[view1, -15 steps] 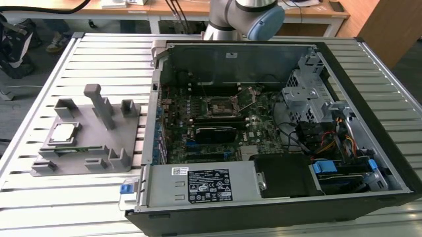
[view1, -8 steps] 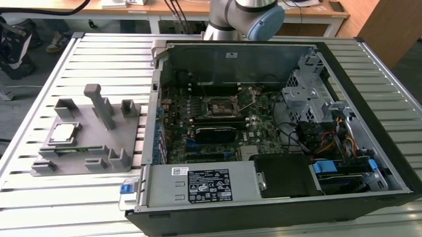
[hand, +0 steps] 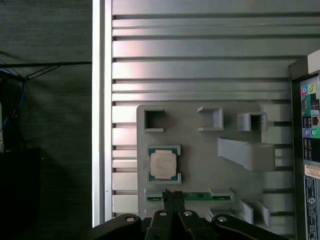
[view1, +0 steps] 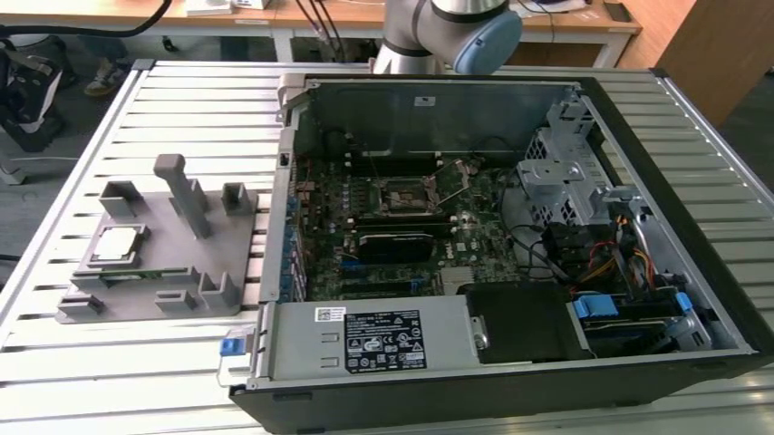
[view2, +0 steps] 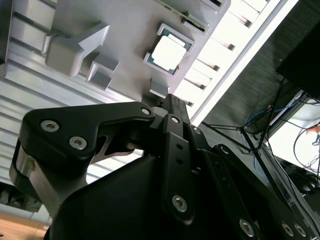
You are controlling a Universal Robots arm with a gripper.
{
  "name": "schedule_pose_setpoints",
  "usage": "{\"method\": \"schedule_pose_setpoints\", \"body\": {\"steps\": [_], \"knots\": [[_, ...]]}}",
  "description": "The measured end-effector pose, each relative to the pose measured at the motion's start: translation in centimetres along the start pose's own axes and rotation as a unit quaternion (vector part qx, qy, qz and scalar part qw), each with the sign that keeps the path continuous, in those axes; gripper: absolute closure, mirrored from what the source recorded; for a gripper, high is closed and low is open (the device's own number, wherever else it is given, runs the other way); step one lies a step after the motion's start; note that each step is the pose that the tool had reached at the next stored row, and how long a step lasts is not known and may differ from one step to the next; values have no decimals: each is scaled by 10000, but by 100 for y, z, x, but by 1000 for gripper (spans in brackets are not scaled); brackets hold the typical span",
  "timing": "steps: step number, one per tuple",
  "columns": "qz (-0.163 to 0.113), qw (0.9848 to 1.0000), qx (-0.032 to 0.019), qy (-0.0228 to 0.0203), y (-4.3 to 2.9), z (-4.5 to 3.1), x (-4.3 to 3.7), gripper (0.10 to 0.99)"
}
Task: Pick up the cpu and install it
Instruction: 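Pick up the cpu and move it towards the insertion slot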
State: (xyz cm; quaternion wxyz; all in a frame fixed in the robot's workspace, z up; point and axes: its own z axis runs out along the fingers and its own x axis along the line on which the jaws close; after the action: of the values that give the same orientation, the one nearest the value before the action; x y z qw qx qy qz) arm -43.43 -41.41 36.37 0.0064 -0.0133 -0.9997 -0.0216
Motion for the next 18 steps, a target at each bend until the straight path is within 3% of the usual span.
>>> {"method": "schedule_pose_setpoints", "body": {"steps": [7,10,12,14,15,18], "knots": [[-9,10000,-1,2,-14,37,-1,973],[-28,10000,-3,5,-26,52,-2,796],[-59,10000,-6,7,-39,72,-2,796],[-102,9999,-6,12,-49,100,-3,678],[-127,9999,-6,14,-54,116,-3,678],[-189,9998,-29,18,-69,160,-4,506]]}}
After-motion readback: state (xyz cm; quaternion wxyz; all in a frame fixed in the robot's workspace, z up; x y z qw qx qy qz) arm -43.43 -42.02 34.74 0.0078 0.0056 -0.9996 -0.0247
